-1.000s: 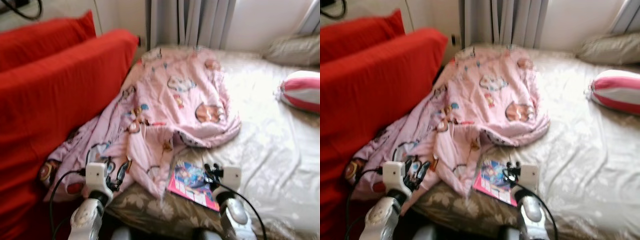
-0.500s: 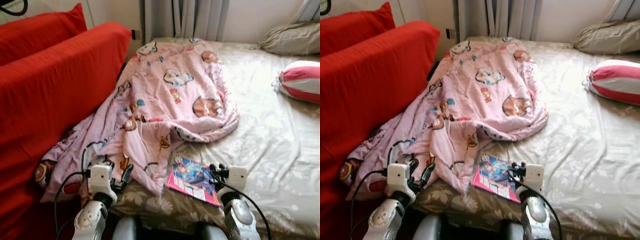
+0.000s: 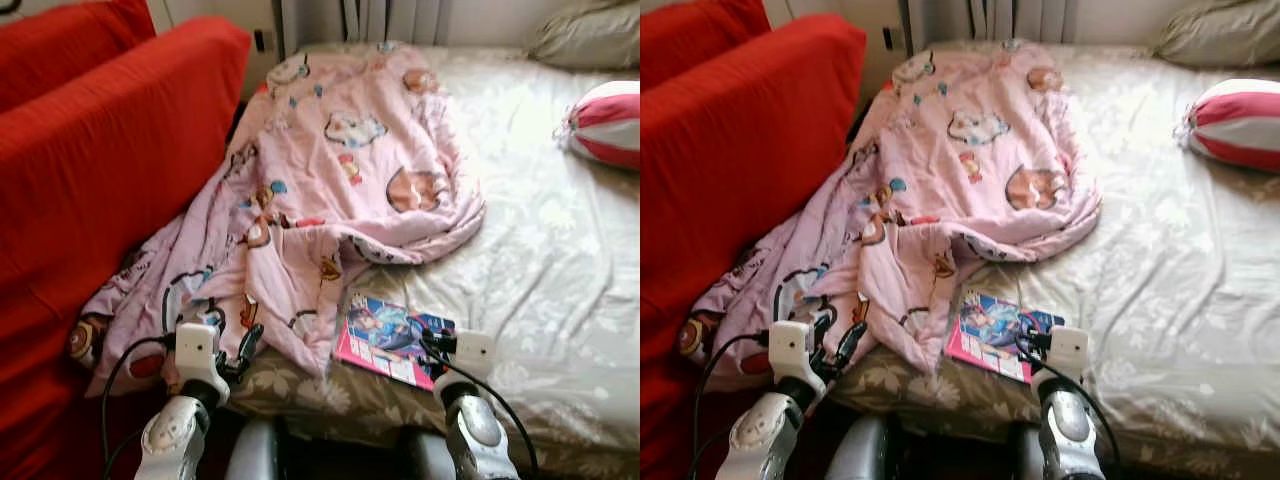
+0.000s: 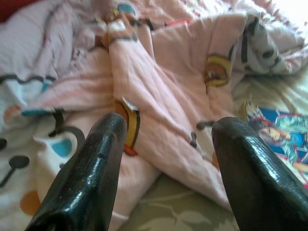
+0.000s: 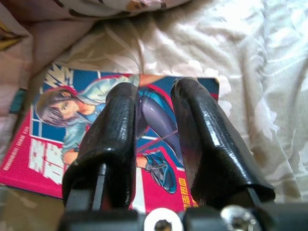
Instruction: Clean up the room
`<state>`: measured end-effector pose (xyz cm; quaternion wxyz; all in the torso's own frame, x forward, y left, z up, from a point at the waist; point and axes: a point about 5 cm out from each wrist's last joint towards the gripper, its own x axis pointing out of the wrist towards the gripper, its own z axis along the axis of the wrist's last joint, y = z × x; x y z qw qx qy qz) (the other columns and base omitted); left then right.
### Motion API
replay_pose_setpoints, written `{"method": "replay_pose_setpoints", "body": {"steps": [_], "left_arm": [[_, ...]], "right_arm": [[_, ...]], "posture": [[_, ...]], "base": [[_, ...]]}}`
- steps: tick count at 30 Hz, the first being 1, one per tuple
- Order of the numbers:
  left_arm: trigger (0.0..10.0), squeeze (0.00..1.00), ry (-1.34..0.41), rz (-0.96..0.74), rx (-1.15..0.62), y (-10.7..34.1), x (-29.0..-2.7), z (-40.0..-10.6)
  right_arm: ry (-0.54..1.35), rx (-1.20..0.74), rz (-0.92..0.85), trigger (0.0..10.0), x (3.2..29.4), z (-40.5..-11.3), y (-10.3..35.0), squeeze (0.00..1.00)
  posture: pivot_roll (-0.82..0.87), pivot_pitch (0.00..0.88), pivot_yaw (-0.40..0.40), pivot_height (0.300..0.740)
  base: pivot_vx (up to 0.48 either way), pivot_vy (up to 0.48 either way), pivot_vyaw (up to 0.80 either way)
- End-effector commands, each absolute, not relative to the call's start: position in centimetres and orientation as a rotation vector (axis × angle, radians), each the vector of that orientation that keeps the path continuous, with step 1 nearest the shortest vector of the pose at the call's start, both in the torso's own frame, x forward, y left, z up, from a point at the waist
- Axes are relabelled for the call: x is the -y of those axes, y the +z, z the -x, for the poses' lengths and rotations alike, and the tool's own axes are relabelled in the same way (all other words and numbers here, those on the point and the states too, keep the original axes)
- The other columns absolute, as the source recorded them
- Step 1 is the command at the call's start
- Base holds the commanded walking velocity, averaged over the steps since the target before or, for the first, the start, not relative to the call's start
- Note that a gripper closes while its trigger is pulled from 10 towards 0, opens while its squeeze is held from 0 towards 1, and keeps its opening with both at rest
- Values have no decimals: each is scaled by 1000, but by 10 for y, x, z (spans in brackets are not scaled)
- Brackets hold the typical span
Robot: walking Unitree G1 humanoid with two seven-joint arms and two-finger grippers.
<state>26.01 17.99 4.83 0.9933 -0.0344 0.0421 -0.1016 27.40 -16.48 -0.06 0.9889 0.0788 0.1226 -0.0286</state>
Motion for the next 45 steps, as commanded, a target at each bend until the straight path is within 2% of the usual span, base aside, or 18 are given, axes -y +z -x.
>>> {"method": "replay_pose_setpoints", "body": {"steps": [1,11,14,23,24,25,26,45], "left_arm": [[10000,0,-212,63,-103,46,-185,-255],[10000,0,-201,31,-142,44,-202,-241],[10000,0,-206,25,-150,44,-204,-240],[10000,0,-219,21,-165,43,-203,-240],[10000,0,-218,19,-168,43,-203,-239],[10000,0,-218,18,-169,43,-203,-239],[10000,0,-217,17,-170,43,-204,-239],[10000,0,-211,-6,-194,38,-212,-235]], "right_arm": [[-91,-244,-188,10000,169,-270,-4,0],[-158,-286,-211,10000,174,-272,-6,0],[-189,-262,-229,10000,178,-274,-3,0],[-190,-252,-248,10000,176,-280,1,0],[-187,-237,-277,10000,174,-282,2,365],[-189,-230,-287,10000,174,-282,3,918],[-195,-221,-296,10000,174,-283,4,1000],[-276,-210,-390,10000,186,-274,-2,1000]], "posture": [[148,219,69,601],[186,247,105,601],[188,253,116,583],[203,254,123,583],[207,254,124,583],[208,252,124,583],[209,252,124,583],[207,239,133,583]], "base": [[0,0,0],[0,0,0],[0,0,0],[0,0,0],[0,0,0],[0,0,0],[0,0,0],[0,0,0]]}}
